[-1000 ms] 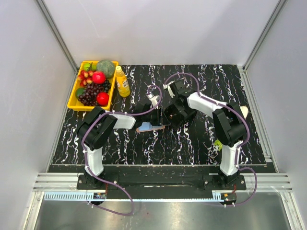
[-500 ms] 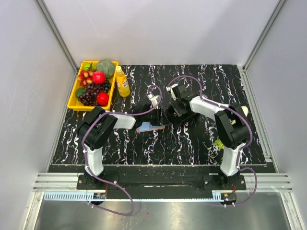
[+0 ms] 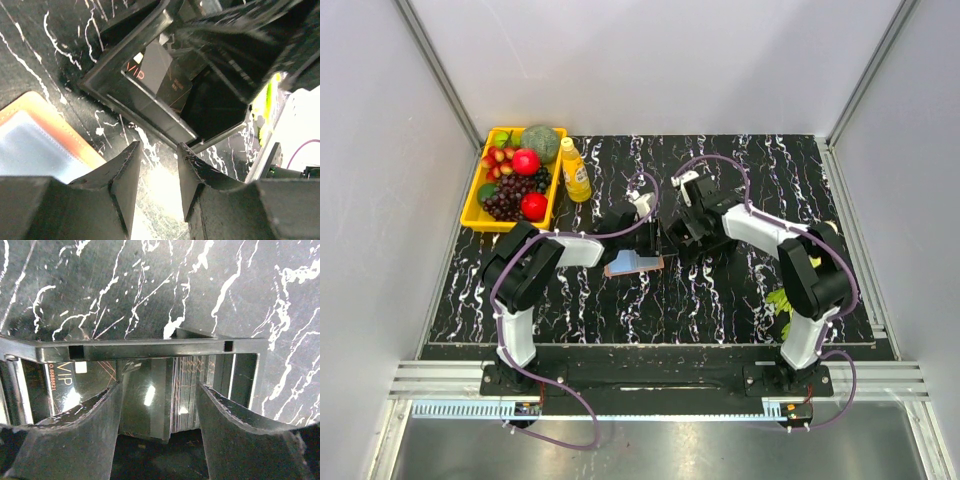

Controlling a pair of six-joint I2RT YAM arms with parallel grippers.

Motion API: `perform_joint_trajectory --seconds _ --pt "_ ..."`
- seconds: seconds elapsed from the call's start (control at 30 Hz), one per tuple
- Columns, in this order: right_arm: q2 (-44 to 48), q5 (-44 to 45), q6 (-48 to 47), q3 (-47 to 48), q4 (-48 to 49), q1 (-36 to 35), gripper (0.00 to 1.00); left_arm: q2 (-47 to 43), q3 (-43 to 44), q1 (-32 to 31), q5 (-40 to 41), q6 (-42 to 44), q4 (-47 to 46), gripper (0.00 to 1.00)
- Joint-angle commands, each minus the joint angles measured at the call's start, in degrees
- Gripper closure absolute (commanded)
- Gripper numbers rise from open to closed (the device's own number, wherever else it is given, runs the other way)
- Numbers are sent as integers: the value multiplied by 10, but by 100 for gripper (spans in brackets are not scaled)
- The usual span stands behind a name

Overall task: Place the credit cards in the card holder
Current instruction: Pick up the credit card from the storage box.

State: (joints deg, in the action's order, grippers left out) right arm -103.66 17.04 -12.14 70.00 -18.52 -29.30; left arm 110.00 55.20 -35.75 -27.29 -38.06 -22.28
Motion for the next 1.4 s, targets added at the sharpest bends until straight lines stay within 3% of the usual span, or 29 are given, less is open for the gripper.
perform_joint_trajectory --seconds 0.0,0.37,0.7,0.9,0.93,1.23,1.37 --pt "-22 19 15 11 -8 4 34 -1 27 2 -19 -2 -26 61" --pt "-66 45 50 -10 -22 14 36 6 27 2 -23 -2 -26 61" --pt "-67 32 33 -14 -23 14 64 7 24 2 -22 -1 -28 61" --pt "-52 19 33 -4 -33 14 88 9 23 2 -24 -2 -29 61" --pt "-42 10 32 -1 -41 15 97 8 23 2 -24 -2 -29 61" --pt "12 -118 19 15 -57 14 100 13 27 2 -28 -3 -31 60" --pt "22 -131 24 13 -56 15 100 14 28 2 -29 -3 -31 60"
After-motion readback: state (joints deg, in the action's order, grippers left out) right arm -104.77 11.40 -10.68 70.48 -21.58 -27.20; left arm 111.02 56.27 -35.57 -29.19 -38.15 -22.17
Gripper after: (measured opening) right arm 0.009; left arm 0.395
